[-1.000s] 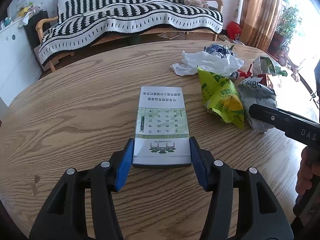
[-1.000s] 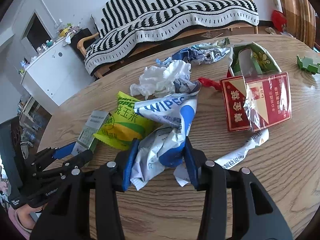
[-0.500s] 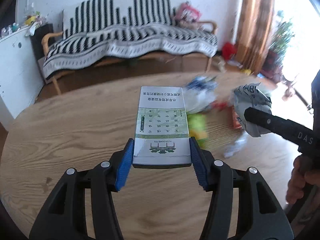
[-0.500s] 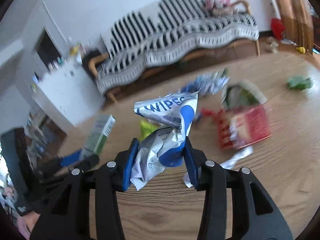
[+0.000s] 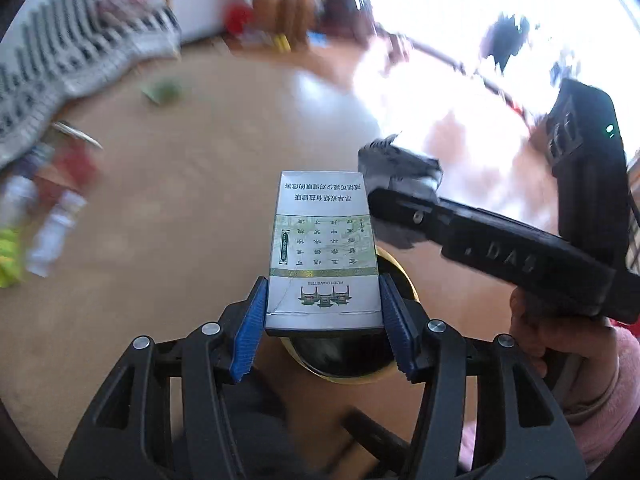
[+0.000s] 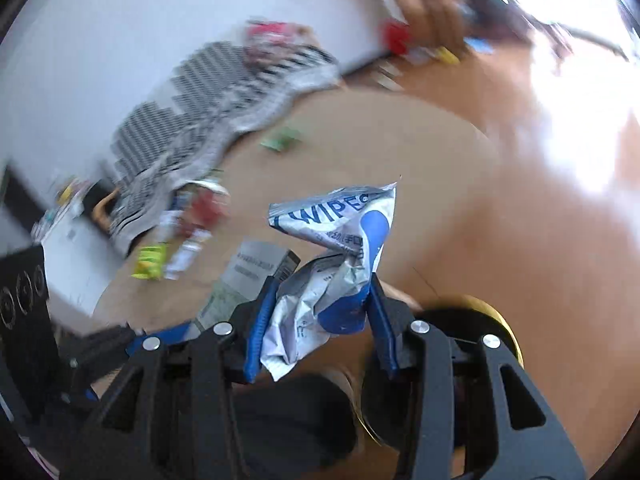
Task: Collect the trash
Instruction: 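Carry the booklet in the left gripper while the right gripper carries the WIPES packet over the bin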
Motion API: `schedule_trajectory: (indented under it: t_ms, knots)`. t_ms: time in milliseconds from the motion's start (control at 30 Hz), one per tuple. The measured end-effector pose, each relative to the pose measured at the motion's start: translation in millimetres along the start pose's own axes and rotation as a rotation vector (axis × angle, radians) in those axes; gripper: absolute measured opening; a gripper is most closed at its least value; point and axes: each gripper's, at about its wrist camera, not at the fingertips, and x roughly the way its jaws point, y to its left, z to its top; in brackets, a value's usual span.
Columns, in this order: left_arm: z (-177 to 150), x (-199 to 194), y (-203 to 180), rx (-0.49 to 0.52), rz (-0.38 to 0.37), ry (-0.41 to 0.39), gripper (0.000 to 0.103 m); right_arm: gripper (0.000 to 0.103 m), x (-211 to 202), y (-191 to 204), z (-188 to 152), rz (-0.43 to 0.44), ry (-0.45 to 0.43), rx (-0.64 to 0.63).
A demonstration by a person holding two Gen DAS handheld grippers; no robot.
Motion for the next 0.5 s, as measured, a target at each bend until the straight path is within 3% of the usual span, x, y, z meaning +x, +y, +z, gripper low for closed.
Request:
schedule_trajectory:
  t_ms: [67,200,300,500]
  knots:
    - [-3.5,41.0,-14.9,-0.014,-0.038,0.107,0.054,0.044,3.9,-32.9,-12.9,-0.018,0.033,0.06]
    - [-9.1,83.4,-30.4,-0.008,-0.032,0.195,0.054,0.044,17.1,-71.9,-24.3,-0.05,0.079,0.113]
    - [-8.7,97.8,-35.1,0.003,-0.009,0.218,0.054,0.044,29.7,-98.6,-31.8,-0.031,0.123,0.188]
    - [-9.9,113.3,-34.8,-0.013,-0.012,0.244,0.054,0.044,40.0,-111.2,-37.0,-0.019,0.16,0.219]
